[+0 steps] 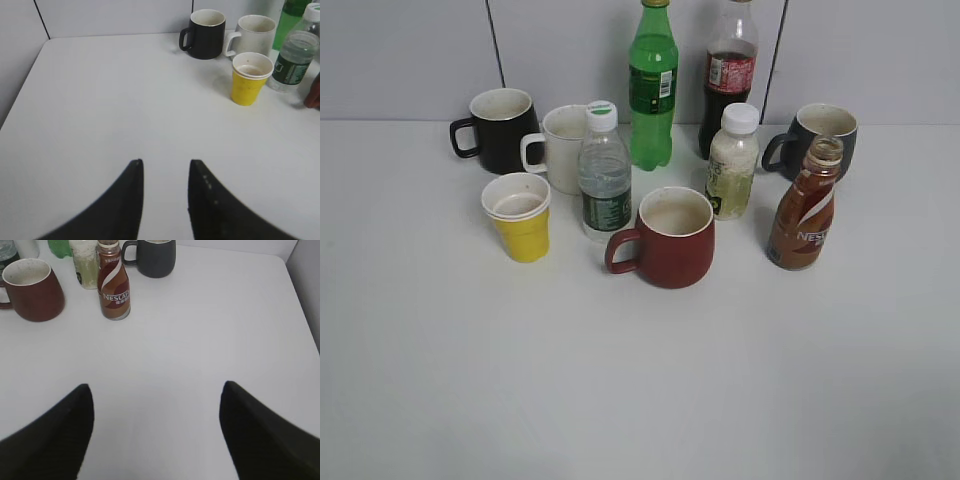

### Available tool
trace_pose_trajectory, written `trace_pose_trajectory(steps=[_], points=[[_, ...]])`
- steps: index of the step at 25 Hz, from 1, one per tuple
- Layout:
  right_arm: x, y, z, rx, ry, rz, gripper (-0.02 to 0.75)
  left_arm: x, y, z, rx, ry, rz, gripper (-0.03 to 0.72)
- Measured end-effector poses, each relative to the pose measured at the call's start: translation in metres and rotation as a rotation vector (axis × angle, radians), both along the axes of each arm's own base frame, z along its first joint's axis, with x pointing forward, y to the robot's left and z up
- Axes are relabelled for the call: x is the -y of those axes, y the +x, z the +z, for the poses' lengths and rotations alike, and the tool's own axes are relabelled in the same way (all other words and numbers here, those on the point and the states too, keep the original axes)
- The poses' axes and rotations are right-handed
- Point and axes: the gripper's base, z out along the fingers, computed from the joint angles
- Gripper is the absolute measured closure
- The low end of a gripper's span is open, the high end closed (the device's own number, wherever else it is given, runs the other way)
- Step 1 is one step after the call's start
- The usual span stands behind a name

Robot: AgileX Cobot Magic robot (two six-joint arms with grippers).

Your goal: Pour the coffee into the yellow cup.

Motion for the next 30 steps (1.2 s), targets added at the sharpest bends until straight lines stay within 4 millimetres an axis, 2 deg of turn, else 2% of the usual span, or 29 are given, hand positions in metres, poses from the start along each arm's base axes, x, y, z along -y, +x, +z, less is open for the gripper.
trace_pose_trajectory(steps=[27, 30], points=[[0.0000, 0.0000, 0.0000, 0.000, 0.000, 0.000, 0.151, 0.0000, 0.0000, 0.0000, 0.000, 0.000, 0.000, 0.449], [0.0000, 0.0000, 0.0000, 0.000, 0.000, 0.000, 0.152, -0.0047, 0.0003, 0.0004, 0.006, 0.048, 0.035, 0.449]])
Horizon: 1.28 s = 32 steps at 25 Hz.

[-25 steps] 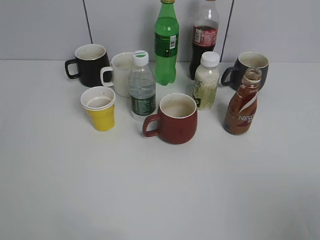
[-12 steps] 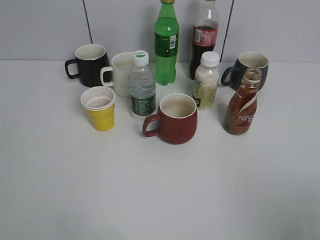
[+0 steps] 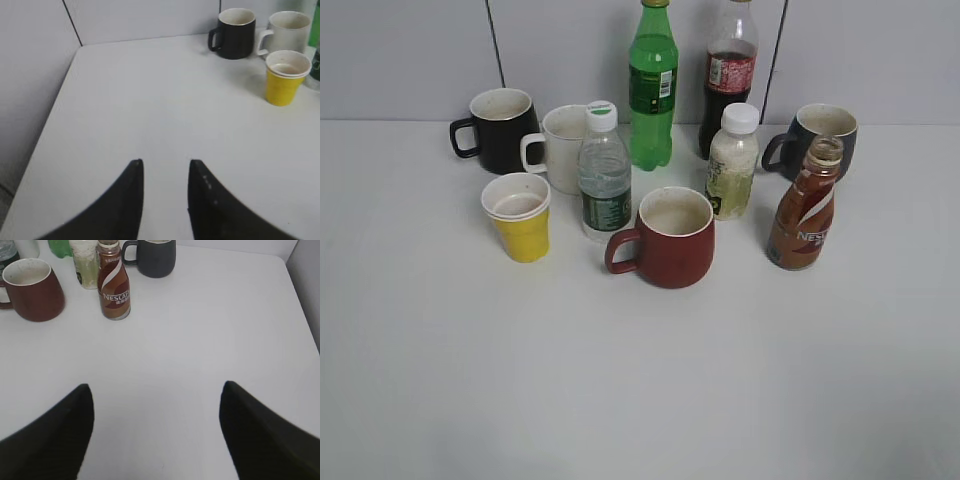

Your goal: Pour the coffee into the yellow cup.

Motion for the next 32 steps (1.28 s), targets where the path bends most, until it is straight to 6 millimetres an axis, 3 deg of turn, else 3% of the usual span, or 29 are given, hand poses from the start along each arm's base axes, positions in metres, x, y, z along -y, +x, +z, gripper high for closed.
trace_pose_trajectory(steps=[11, 15, 23, 26, 30, 32], points=[[0.000, 0.000, 0.000, 0.002, 0.001, 0.000, 0.153, -0.003, 0.001, 0.001, 0.016, 0.036, 0.025, 0.449], [-0.002, 0.005, 0.012, 0.076, 0.023, 0.007, 0.153, -0.003, 0.001, 0.001, 0.016, 0.034, 0.024, 0.449], [-0.005, 0.050, 0.030, 0.119, 0.057, 0.009, 0.153, -0.003, 0.009, 0.003, -0.023, 0.036, 0.022, 0.449], [-0.007, 0.066, 0.032, 0.166, 0.066, 0.021, 0.152, 0.001, 0.019, 0.019, 0.088, 0.010, -0.003, 0.449], [-0.011, 0.089, 0.026, 0.185, 0.075, 0.044, 0.151, 0.003, 0.036, 0.033, 0.227, 0.005, -0.017, 0.449], [-0.013, 0.101, 0.023, 0.186, 0.078, 0.054, 0.151, 0.005, 0.066, 0.032, 0.314, 0.006, -0.032, 0.449]])
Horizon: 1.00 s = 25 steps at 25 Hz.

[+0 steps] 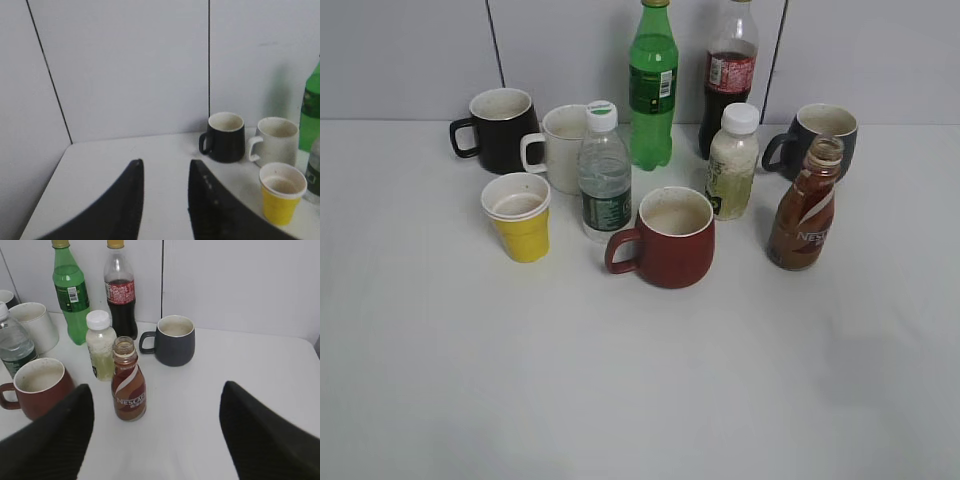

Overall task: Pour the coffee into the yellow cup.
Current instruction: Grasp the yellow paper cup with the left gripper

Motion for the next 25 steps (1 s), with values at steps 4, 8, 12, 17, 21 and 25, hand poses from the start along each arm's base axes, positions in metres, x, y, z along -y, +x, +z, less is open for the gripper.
trace_pose_trajectory(steps=[4, 8, 12, 17, 21, 25], points=[[-0.005, 0.030, -0.007, 0.002, 0.002, -0.004, 0.151, 0.005, 0.046, -0.014, 0.110, -0.002, -0.026, 0.449], [-0.009, 0.065, -0.017, 0.008, 0.008, -0.024, 0.153, 0.009, 0.090, -0.025, 0.167, -0.001, -0.049, 0.449], [-0.012, 0.096, -0.030, 0.031, 0.004, -0.043, 0.153, 0.013, 0.144, -0.057, 0.132, -0.010, -0.069, 0.449], [-0.020, 0.119, -0.051, -0.018, 0.037, -0.038, 0.153, 0.019, 0.179, -0.098, 0.113, -0.009, -0.115, 0.449], [-0.042, 0.126, -0.073, -0.038, -0.009, 0.072, 0.152, 0.032, 0.192, -0.136, 0.055, 0.035, -0.260, 0.449], [-0.052, 0.123, -0.107, -0.047, -0.044, 0.133, 0.152, 0.041, 0.194, -0.157, 0.018, 0.047, -0.365, 0.449]])
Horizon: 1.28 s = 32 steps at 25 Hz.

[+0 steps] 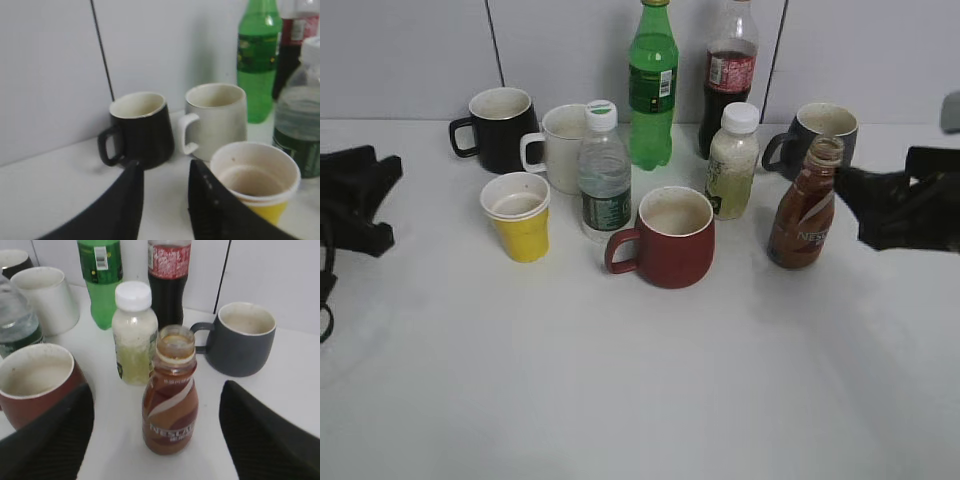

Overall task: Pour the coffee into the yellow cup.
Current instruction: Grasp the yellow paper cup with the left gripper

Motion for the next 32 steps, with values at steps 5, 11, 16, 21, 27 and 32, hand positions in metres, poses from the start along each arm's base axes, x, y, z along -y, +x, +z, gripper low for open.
trace_pose_trajectory(steps=[5, 11, 16, 21, 27, 32], points=[[0.001, -0.004, -0.039, -0.004, -0.046, 0.013, 0.152, 0.007, 0.000, -0.032, -0.107, 0.017, -0.091, 0.443], [-0.002, 0.006, -0.064, 0.051, -0.040, 0.013, 0.153, 0.010, 0.002, -0.063, -0.212, 0.015, -0.121, 0.236], [-0.003, 0.010, -0.089, -0.001, -0.059, 0.015, 0.153, 0.014, 0.014, -0.080, -0.245, 0.022, -0.167, 0.115], [-0.006, 0.017, -0.100, -0.021, -0.065, 0.016, 0.153, 0.024, 0.029, -0.083, -0.209, 0.038, -0.247, 0.107], [-0.008, 0.023, -0.099, -0.004, -0.060, 0.015, 0.151, 0.053, 0.057, -0.078, -0.175, 0.117, -0.333, 0.100], [-0.008, 0.023, -0.099, -0.002, -0.059, 0.015, 0.151, 0.065, 0.070, -0.077, -0.183, 0.160, -0.356, 0.098]])
